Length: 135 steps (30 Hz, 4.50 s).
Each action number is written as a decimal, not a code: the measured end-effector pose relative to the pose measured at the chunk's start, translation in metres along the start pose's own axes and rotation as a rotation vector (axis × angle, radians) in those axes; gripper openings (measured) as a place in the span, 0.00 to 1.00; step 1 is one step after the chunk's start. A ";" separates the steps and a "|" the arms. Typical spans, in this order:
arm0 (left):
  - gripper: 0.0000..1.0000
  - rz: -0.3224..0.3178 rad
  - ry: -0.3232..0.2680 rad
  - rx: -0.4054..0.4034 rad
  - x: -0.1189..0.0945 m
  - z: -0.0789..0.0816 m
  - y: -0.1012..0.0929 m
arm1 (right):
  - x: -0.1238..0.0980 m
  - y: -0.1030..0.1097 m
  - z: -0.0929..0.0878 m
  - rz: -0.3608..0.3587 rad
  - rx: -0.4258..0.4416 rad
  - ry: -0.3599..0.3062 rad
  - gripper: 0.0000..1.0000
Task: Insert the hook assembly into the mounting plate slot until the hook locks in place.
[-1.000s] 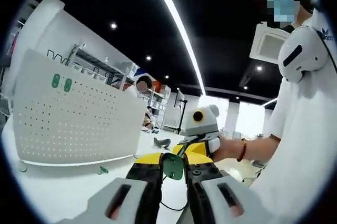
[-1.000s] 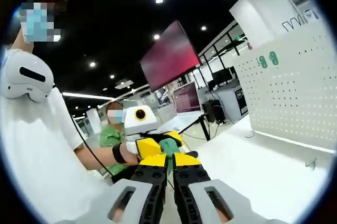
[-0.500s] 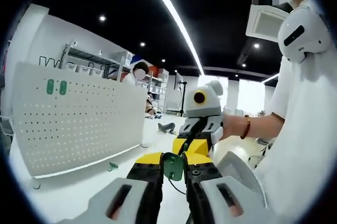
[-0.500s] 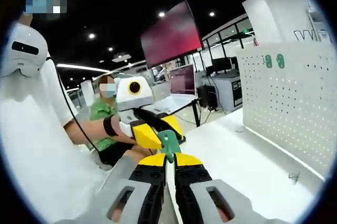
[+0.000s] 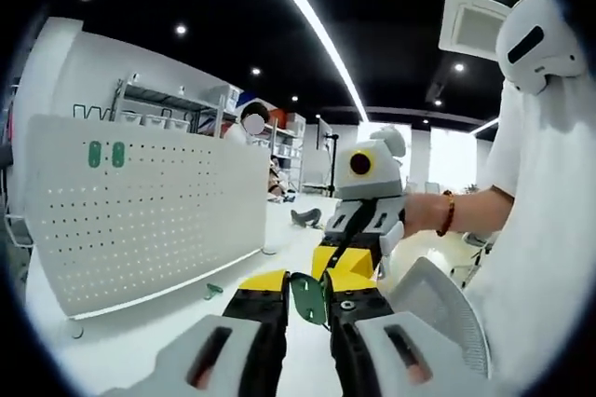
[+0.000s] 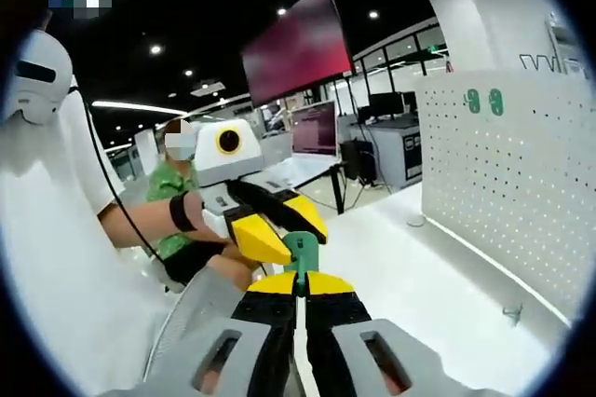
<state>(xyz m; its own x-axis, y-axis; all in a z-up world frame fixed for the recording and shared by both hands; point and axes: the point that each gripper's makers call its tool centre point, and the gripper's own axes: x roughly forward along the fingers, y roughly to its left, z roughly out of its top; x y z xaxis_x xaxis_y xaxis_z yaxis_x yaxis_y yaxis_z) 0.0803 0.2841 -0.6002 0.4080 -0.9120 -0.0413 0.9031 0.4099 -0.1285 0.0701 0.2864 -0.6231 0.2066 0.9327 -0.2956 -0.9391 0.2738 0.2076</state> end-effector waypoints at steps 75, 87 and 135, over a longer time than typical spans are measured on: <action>0.83 0.220 -0.126 0.030 -0.058 0.004 0.022 | -0.032 -0.199 0.124 -0.898 0.098 -0.297 0.01; 0.85 0.239 -0.124 0.024 -0.059 0.001 0.026 | -0.025 -0.220 0.140 -0.917 0.112 -0.303 0.01; 1.00 0.310 -0.088 0.087 -0.074 -0.006 0.053 | -0.001 -0.302 0.169 -1.094 0.119 -0.303 0.01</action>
<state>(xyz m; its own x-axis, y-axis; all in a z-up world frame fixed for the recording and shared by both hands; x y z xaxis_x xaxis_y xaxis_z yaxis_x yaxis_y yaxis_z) 0.0976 0.3735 -0.6100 0.6718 -0.7405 0.0210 0.7406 0.6708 -0.0384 0.3999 0.2422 -0.5274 0.9712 0.1939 -0.1385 -0.1858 0.9802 0.0691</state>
